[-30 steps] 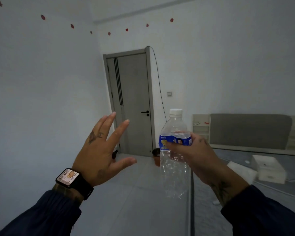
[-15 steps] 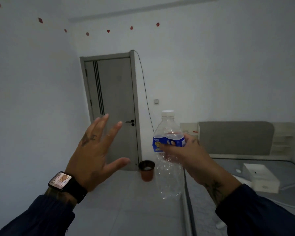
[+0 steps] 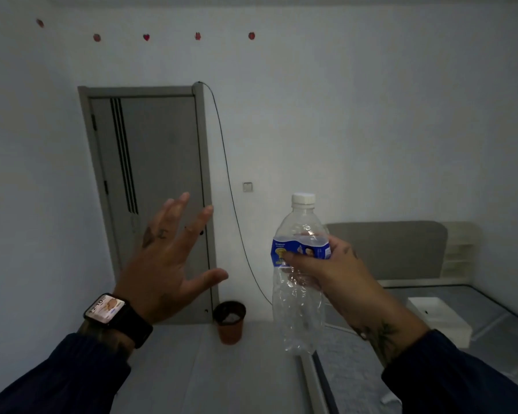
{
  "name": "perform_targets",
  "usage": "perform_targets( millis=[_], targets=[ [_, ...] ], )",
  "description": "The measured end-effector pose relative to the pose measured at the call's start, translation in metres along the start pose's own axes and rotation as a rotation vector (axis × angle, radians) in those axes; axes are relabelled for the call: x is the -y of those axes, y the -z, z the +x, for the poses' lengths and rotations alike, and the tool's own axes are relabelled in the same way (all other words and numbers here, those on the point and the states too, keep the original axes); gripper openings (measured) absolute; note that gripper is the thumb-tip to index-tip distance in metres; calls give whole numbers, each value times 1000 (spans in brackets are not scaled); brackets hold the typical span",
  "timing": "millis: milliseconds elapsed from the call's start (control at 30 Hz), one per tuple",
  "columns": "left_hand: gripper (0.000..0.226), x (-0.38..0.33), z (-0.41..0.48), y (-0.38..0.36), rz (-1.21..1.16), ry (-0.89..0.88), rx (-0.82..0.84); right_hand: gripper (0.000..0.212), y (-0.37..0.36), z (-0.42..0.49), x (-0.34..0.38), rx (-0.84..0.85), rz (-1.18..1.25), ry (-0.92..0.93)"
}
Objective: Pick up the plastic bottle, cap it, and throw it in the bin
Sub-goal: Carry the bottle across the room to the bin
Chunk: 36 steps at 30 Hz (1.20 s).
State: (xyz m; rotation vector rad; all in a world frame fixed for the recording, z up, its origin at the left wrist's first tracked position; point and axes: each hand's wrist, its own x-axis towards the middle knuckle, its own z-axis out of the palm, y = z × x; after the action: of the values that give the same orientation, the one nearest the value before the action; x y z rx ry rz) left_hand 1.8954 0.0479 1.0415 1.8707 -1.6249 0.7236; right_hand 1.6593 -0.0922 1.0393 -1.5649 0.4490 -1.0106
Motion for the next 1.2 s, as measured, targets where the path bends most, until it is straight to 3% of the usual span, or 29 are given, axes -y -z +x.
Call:
perform_targets(
  millis=[300, 867, 1200],
  targets=[
    [94, 77, 67, -92, -19, -38, 15, 30, -9, 119, -65, -34, -1, -7],
    [93, 242, 268, -291, 45, 39, 59, 24, 9, 451, -197, 27, 10, -54],
    [91, 346, 366, -401, 26, 23, 54, 32, -15, 611, -276, 30, 0, -62]
  ],
)
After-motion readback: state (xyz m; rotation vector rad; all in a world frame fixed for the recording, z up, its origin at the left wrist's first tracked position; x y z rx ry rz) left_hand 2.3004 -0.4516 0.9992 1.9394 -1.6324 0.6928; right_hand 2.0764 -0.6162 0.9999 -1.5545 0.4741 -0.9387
